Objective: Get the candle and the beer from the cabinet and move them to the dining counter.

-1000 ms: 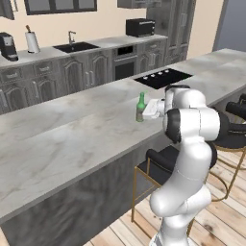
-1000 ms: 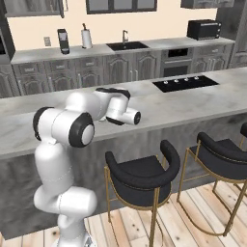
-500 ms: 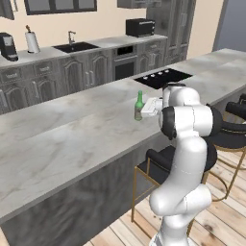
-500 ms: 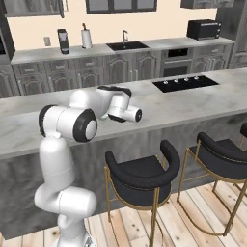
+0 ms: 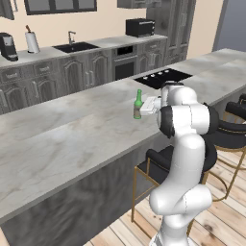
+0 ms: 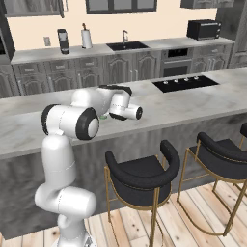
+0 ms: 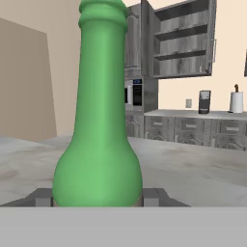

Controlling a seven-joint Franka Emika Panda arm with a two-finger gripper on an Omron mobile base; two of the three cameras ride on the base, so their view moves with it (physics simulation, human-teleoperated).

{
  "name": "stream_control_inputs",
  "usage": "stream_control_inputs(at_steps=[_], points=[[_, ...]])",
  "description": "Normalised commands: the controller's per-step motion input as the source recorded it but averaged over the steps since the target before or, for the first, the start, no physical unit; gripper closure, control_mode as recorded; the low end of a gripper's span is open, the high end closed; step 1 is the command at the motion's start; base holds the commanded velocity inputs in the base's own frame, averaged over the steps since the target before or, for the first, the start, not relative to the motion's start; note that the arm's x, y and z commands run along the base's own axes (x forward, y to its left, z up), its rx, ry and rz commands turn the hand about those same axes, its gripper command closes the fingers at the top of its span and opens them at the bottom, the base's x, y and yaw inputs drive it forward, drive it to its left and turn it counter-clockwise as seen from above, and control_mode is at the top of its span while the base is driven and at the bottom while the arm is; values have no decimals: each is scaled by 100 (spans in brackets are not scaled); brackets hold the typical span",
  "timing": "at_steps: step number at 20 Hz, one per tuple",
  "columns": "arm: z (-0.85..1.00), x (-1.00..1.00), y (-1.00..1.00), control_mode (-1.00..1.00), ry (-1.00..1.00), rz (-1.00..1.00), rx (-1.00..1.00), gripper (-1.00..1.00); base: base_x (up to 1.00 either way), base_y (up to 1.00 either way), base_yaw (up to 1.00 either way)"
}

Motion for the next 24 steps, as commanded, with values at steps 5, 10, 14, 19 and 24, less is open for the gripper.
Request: stream_control_inputs(at_steps=[5, 10, 14, 19, 24], points=[[-26, 3, 9, -100, 0, 0, -1, -100, 0, 0, 0], [-1, -1, 3, -100, 0, 0, 0, -100, 0, 0, 0], [0, -13, 1, -100, -3, 0, 0, -100, 0, 0, 0], [7, -22, 1, -100, -2, 0, 0, -100, 0, 0, 0], [28, -36, 0, -100, -3, 0, 1, -100, 0, 0, 0]])
